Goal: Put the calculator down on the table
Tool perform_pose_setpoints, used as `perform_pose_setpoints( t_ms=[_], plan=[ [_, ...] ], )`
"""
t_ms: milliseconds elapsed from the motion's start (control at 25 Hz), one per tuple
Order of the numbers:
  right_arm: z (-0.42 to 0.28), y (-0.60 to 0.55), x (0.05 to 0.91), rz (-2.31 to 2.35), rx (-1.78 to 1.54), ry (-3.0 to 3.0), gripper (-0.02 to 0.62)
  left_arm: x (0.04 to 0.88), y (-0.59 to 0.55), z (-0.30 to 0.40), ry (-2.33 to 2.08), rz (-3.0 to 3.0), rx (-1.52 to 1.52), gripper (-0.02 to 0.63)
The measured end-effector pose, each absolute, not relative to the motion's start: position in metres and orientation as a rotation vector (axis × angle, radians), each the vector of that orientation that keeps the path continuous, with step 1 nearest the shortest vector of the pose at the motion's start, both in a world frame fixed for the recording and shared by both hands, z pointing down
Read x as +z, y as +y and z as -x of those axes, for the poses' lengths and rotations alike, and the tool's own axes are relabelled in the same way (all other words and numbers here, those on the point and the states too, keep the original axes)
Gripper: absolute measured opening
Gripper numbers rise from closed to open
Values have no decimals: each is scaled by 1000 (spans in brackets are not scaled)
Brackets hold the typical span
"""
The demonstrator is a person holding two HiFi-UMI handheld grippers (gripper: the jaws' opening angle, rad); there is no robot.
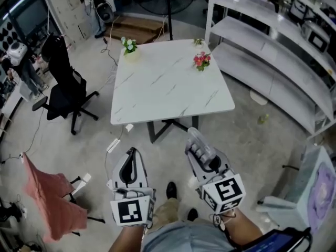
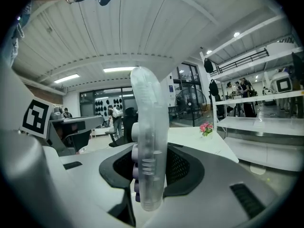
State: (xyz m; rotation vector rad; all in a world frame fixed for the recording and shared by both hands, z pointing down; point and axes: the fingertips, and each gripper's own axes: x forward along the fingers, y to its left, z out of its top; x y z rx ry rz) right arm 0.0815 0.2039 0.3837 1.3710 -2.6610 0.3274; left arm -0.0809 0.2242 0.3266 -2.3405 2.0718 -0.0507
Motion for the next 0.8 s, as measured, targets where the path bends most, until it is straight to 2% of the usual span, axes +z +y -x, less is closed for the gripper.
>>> perform_pose_setpoints(
  t_ms=[440, 800],
  plan=[
    [-25, 109, 343, -1449, 216, -2660, 146, 295, 123, 129, 1935, 2365, 28, 8],
    [-22, 68, 340, -1501, 203, -2632, 146, 307, 82, 128, 1876, 2430, 32, 8]
  ],
)
